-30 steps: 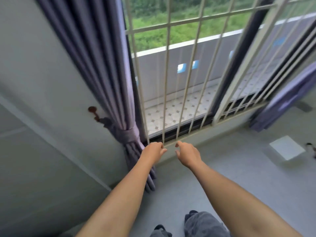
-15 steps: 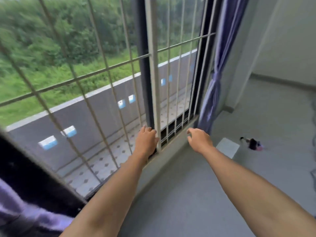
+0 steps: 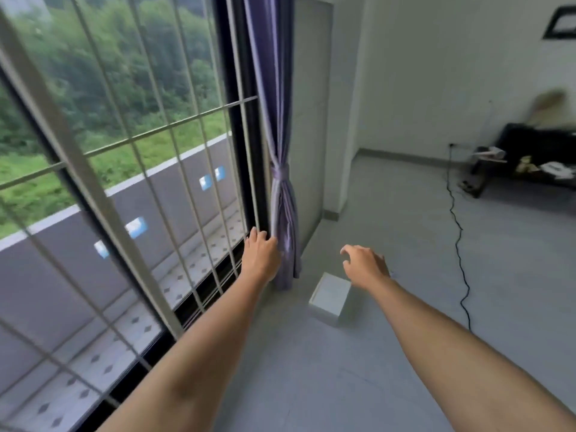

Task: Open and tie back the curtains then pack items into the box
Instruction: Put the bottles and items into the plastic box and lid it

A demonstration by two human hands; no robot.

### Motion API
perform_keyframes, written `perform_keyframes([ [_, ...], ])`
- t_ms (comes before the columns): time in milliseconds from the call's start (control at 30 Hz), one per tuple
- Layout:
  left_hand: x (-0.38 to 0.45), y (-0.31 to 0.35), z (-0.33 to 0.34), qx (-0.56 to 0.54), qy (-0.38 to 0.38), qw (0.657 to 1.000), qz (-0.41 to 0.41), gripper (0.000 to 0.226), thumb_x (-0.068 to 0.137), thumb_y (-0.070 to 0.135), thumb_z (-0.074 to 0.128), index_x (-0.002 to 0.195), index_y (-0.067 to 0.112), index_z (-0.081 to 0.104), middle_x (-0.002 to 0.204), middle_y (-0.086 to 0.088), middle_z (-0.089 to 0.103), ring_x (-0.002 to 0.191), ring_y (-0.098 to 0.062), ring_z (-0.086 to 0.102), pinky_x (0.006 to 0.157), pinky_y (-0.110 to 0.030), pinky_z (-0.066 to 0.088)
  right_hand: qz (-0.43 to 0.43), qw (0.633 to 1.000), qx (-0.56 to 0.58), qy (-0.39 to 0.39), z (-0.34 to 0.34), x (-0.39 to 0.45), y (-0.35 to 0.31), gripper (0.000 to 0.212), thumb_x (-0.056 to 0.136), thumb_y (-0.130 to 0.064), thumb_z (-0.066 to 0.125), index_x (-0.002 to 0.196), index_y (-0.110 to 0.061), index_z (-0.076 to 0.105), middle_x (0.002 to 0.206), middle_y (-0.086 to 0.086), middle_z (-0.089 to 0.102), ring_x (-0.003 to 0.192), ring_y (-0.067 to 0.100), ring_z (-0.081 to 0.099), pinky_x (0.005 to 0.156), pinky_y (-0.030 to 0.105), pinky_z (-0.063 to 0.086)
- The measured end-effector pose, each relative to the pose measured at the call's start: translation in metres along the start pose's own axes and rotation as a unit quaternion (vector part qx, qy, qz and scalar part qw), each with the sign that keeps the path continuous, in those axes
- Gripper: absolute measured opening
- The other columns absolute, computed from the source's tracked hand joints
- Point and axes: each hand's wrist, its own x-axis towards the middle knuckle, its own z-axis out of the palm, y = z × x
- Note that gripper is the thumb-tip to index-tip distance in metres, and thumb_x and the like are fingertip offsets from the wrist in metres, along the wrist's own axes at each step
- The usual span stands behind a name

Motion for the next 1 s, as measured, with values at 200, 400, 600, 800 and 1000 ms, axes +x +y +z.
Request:
perform_keyframes([
  [200, 0.095, 0.085, 0.035, 0.011, -0.027, 0.998, 0.062, 0.028, 0.087, 0.027, 0.054, 0.105, 0.007, 0.063, 0.109, -0.014, 0.058, 0.118, -0.036, 0.040, 0.102, -0.041, 0.034, 0.071, 0.996, 0.037, 0.045, -0.030, 0.059, 0.094, 0.029, 0.094, -0.023, 0.049, 0.122, -0.024, 0.057, 0.127, 0.002, 0.061, 0.115, 0.028, 0.054, 0.092, 0.036, 0.042],
  [400, 0.207, 0.153, 0.098, 0.008, -0.071, 0.994, 0.079, 0.030, 0.085, 0.026, 0.052, 0.108, 0.007, 0.059, 0.115, -0.016, 0.056, 0.125, -0.037, 0.039, 0.105, -0.041, 0.033, 0.124, 0.991, 0.039, 0.030, -0.021, 0.143, 0.195, 0.028, 0.094, -0.023, 0.050, 0.121, -0.025, 0.057, 0.126, 0.002, 0.062, 0.115, 0.027, 0.055, 0.092, 0.036, 0.043],
  [600, 0.343, 0.210, 0.158, -0.041, -0.107, 0.992, 0.056, 0.037, 0.090, 0.028, 0.050, 0.122, 0.011, 0.055, 0.132, -0.017, 0.047, 0.134, -0.037, 0.029, 0.112, -0.042, 0.025, 0.145, 0.989, 0.019, 0.018, -0.020, 0.251, 0.286, 0.030, 0.095, -0.024, 0.050, 0.125, -0.024, 0.056, 0.129, 0.000, 0.061, 0.116, 0.025, 0.056, 0.091, 0.033, 0.044],
  [800, 0.409, 0.260, 0.191, -0.068, -0.102, 0.991, 0.052, 0.057, 0.097, 0.042, 0.043, 0.145, 0.015, 0.030, 0.155, -0.012, 0.019, 0.144, -0.031, 0.009, 0.116, -0.042, 0.014, 0.133, 0.991, -0.001, -0.028, -0.001, 0.331, 0.342, 0.030, 0.094, -0.023, 0.047, 0.123, -0.020, 0.055, 0.123, 0.003, 0.063, 0.111, 0.027, 0.057, 0.087, 0.034, 0.044],
  [1000, 0.468, 0.260, 0.230, -0.071, -0.111, 0.989, -0.064, 0.067, 0.096, 0.051, 0.036, 0.151, 0.020, 0.014, 0.159, -0.012, 0.002, 0.145, -0.032, 0.003, 0.117, -0.046, 0.008, 0.010, 0.996, -0.026, -0.087, 0.033, 0.451, 0.354, 0.034, 0.093, -0.024, 0.046, 0.126, -0.019, 0.054, 0.132, 0.000, 0.054, 0.120, 0.026, 0.048, 0.091, 0.036, 0.044],
])
